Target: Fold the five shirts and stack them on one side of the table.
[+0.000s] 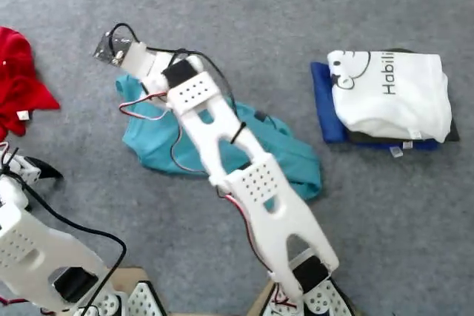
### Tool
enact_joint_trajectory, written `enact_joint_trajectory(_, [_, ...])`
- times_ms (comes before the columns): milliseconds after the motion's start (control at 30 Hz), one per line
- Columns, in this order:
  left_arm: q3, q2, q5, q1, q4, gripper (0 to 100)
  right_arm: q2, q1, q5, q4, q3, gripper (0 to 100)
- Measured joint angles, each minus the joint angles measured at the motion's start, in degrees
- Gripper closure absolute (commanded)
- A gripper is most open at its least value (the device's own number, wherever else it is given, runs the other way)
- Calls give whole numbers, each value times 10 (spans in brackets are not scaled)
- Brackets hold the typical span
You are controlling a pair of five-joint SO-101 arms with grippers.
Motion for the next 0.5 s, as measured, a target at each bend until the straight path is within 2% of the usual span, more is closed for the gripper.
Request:
enact_joint_trajectory(167, [10, 0, -25, -24, 14, 662, 38, -32, 3, 33, -84, 850])
enact_joint_trajectory(300, [18, -1, -55, -49, 20, 662, 62, -47, 4, 35, -93, 850])
enact_joint_trajectory(500, [20, -1, -62, -55, 20, 662, 74, -40, 4, 56, -93, 850])
